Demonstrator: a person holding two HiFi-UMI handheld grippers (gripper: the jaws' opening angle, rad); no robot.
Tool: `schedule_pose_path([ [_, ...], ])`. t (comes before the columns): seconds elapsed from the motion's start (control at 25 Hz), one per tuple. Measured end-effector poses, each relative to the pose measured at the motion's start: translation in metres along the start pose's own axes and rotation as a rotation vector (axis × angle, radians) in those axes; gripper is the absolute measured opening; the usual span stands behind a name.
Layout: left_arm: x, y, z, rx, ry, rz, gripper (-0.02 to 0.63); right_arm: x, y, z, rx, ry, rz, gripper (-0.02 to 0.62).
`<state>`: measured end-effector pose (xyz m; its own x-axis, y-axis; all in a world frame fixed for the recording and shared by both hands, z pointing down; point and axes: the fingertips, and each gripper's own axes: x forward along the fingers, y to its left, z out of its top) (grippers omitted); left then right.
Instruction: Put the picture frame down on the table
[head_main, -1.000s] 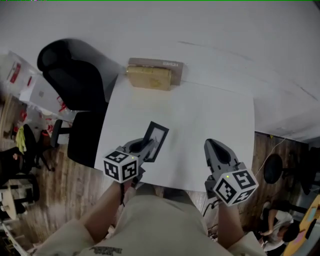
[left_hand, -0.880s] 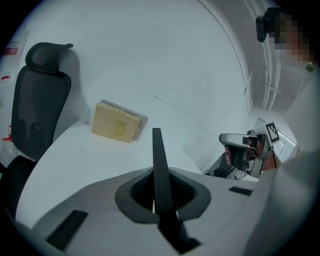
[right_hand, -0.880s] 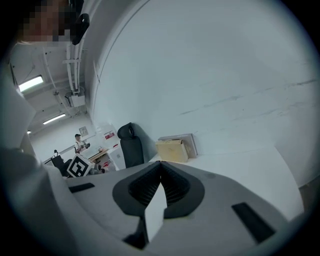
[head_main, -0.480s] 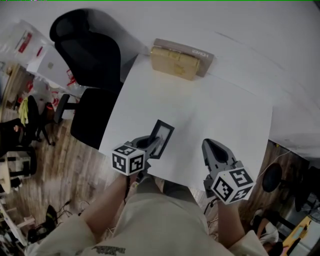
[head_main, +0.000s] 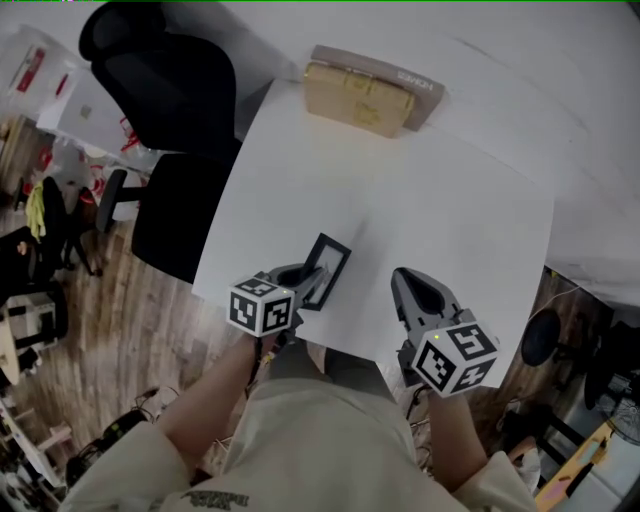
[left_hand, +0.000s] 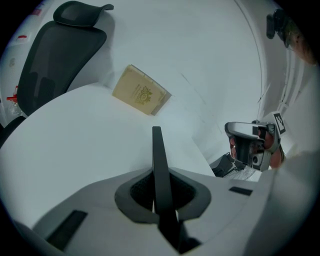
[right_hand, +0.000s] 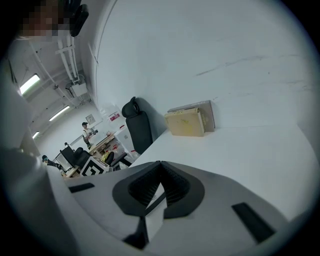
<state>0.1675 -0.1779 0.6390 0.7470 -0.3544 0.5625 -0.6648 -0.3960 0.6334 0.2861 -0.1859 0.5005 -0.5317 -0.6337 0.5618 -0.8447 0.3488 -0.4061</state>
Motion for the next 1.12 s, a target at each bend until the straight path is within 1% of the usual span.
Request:
schedule_pose_path([
  [0.16,0.004,0.007,-0.004,0.056,0.022,0.015,0.044,0.007,0.000,-0.009,0.018,0.024,-0.009,0.025],
  [0.28,0.007,0.017,-0.006,0.116,0.044,0.057,0.052,0.009,-0.001,-0.014,0.028,0.035,-0.019,0.025],
  [0.4,0.009,0.029,-0.010,0.175,0.073,0.117,0.107,0.010,-0.001,-0.018,0.036,0.042,-0.026,0.025],
  [0.56,0.006,0.046,-0.007,0.256,0.076,0.235,0.181,0.012,0.002,-0.023,0.051,0.048,-0.025,0.025],
  [0.68,0.007,0.054,-0.010,0.244,0.071,0.264,0.198,0.012,0.004,-0.026,0.098,0.046,-0.011,0.025],
  [0.8,0.007,0.059,-0.016,0.246,0.092,0.286,0.210,0.011,0.006,-0.030,0.125,0.046,-0.008,0.025],
  [0.96,0.009,0.063,-0.024,0.190,0.104,0.286,0.218,0.010,0.006,-0.033,0.151,0.030,0.008,0.025],
  [1.12,0.007,0.066,-0.026,0.178,0.110,0.298,0.241,0.008,0.010,-0.028,0.183,0.001,0.047,0.025],
])
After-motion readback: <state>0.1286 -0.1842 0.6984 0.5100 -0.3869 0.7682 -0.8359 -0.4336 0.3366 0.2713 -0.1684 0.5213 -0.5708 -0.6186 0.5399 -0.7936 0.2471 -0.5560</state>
